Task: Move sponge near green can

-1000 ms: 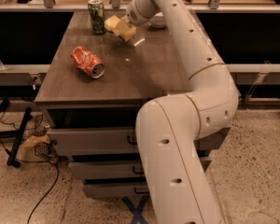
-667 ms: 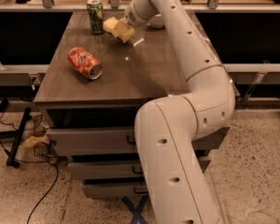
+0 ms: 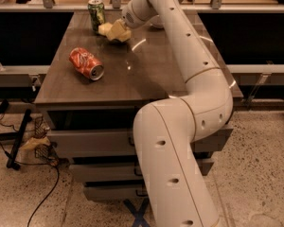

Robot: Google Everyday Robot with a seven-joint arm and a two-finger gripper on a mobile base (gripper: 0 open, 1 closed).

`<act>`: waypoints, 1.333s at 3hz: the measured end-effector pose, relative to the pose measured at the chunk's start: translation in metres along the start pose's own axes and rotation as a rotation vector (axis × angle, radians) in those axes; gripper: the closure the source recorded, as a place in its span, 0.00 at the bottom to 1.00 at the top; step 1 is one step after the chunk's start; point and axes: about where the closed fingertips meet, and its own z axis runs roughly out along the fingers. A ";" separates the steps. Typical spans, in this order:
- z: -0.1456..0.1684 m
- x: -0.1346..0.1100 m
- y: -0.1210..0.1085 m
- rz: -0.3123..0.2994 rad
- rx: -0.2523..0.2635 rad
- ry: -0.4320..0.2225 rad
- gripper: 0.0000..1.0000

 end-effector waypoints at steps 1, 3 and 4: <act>-0.003 -0.004 0.001 -0.002 -0.012 -0.025 0.00; -0.080 0.030 -0.057 0.091 0.009 -0.199 0.00; -0.153 0.056 -0.101 0.152 0.063 -0.341 0.00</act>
Offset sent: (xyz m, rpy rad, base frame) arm 0.0458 -0.0702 0.0642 0.1165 -0.0622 -0.0466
